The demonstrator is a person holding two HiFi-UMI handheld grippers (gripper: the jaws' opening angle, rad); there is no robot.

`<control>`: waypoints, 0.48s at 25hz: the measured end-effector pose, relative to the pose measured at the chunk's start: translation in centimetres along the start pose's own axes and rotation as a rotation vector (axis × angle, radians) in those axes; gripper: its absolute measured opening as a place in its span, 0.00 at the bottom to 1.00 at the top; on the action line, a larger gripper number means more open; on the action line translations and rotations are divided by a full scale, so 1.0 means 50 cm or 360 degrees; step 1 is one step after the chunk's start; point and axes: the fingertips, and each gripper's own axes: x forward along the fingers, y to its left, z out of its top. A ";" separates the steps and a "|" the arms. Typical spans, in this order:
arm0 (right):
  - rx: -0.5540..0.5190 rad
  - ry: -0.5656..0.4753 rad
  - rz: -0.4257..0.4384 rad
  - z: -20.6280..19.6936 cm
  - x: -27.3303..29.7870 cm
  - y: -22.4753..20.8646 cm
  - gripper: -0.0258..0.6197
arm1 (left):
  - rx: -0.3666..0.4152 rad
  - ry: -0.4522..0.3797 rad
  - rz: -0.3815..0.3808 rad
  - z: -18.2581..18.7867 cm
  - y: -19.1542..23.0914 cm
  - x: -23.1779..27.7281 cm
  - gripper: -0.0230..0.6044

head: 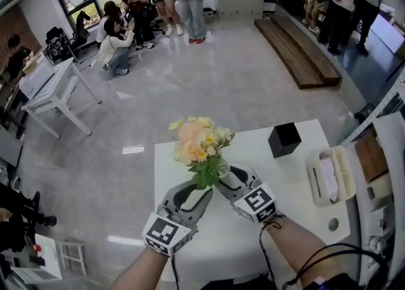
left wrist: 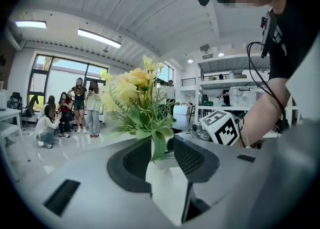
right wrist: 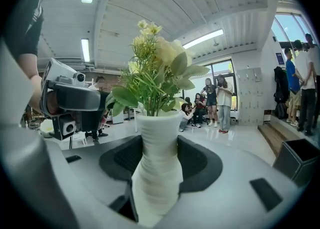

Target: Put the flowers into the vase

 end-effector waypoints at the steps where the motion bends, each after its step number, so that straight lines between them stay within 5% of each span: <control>1: -0.0001 0.0001 0.0000 0.000 0.000 0.000 0.38 | -0.0016 -0.0005 0.0008 -0.003 -0.003 -0.008 0.26; 12: -0.0010 0.0009 0.0007 0.003 0.002 -0.001 0.38 | -0.0116 -0.0051 0.0124 -0.012 -0.042 -0.097 0.25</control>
